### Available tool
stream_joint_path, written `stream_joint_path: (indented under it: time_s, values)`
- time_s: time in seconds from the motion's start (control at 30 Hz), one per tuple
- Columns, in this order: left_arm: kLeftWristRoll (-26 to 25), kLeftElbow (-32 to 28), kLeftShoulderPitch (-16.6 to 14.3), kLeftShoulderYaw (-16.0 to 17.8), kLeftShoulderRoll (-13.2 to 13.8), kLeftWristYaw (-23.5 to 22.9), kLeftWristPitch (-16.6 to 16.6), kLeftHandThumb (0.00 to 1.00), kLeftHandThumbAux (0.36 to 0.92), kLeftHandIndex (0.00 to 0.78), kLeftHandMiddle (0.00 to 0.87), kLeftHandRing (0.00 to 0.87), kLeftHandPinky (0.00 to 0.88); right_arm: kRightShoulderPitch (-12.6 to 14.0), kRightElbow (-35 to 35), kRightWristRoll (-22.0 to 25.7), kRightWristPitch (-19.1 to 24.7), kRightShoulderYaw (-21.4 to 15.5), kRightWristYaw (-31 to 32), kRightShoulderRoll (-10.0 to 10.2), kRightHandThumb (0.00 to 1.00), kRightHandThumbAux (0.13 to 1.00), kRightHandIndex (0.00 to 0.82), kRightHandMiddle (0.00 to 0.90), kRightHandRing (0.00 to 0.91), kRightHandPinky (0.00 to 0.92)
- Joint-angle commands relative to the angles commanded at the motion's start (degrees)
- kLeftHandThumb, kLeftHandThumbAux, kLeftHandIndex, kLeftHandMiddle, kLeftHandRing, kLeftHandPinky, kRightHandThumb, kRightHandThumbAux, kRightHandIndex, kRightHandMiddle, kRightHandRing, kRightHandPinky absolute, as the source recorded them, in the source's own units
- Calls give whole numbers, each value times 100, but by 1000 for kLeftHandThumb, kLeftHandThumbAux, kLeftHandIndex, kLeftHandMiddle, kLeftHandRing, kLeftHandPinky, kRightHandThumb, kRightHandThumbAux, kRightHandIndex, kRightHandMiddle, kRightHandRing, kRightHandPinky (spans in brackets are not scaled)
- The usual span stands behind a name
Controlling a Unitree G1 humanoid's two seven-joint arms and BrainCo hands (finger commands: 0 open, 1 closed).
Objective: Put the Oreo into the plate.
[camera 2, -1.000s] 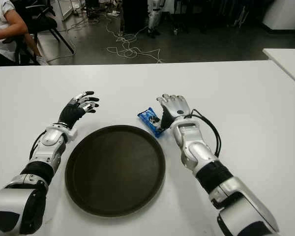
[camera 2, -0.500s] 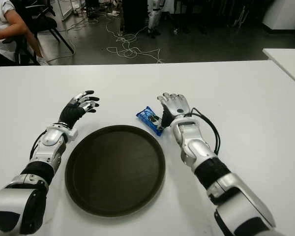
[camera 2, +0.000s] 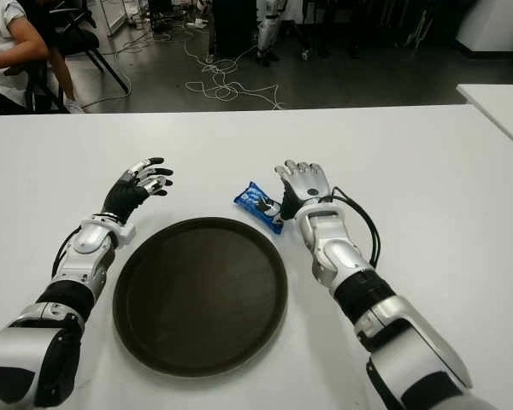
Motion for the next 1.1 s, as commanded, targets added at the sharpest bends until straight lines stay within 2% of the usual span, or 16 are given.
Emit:
stream_joint_path:
  time_s: [0.5,0.67,0.73,0.9,0.97,1.03,1.1]
  values:
    - [8,85,-39,9,-10,45,-8,63,684,204,310,312,338,-91,201,79,-141,-58,-88,-11,0,744,0,0,0,0]
    - [-34,98,-39,37,-25,-9,-58,79,676,204,306,310,336,-15,2,124,-157,-142,-97,-92,0,751,0,0,0,0]
    - [-57,104,-45,53,-30,-32,-45,86,675,203,305,310,337,35,-230,147,-150,-186,13,-183,0,755,0,0,0,0]
    - [-88,119,-61,78,-28,-49,-18,103,675,200,306,314,343,264,-1414,138,32,-354,699,-586,0,768,0,0,0,16]
    - [-89,119,-66,76,-21,-61,-3,107,670,200,308,315,341,437,-2186,172,120,-524,1204,-870,0,766,2,7,8,27]
    - [-89,124,-70,78,-15,-69,3,108,667,200,309,314,340,525,-2545,170,176,-602,1456,-984,0,763,4,14,15,33]
    - [-76,120,-69,71,-8,-53,16,104,664,198,310,315,340,630,-3352,359,230,-869,2091,-1279,0,757,18,35,33,42]
